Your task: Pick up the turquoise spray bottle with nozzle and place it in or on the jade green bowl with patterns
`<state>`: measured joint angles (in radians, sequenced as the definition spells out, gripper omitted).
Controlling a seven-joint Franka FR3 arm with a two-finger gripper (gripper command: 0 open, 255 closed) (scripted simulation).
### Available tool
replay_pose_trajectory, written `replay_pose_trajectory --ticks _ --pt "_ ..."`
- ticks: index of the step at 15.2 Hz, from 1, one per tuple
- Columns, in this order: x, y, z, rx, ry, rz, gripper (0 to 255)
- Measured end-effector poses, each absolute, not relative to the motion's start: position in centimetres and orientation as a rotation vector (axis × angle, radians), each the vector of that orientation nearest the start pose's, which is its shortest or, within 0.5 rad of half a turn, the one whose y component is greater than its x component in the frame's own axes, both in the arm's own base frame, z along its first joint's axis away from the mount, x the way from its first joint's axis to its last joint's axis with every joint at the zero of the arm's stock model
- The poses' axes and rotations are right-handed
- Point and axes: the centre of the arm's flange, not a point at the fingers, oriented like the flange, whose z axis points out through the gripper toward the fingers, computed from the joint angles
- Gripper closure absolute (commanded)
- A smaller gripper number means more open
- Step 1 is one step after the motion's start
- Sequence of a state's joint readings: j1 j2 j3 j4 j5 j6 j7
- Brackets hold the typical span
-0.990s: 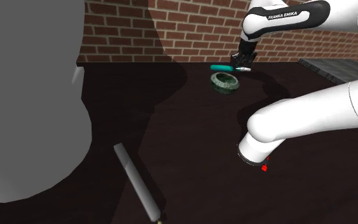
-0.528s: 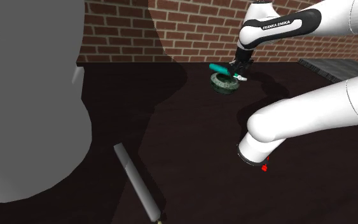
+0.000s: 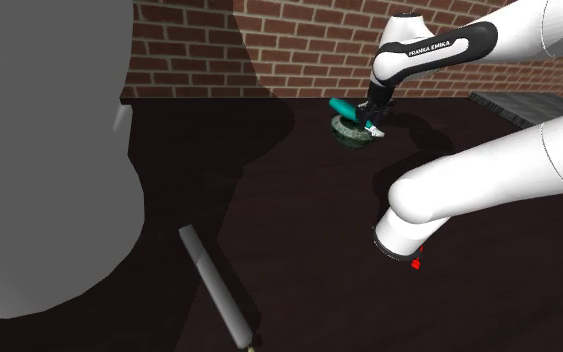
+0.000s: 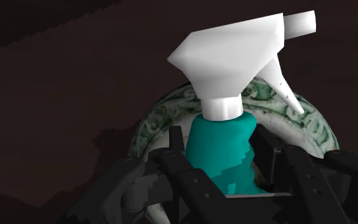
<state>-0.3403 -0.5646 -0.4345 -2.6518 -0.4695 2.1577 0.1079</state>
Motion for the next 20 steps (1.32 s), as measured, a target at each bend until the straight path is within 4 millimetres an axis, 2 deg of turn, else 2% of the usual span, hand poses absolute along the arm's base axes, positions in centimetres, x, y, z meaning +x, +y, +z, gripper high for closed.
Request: replay_pose_trajectory --ticks 2,3,9,14,20 --pt "26.1 -27.4 40.7 -3.183 0.937 -0.004 255" --pt "26.1 -27.4 40.7 -3.183 0.937 -0.004 0" --pt "26.1 -27.4 40.7 -3.183 0.937 -0.004 0" --pt "26.4 -26.6 44.9 -3.184 0.937 -0.007 0" --pt "26.4 -26.5 45.6 -3.183 0.937 -0.005 0"
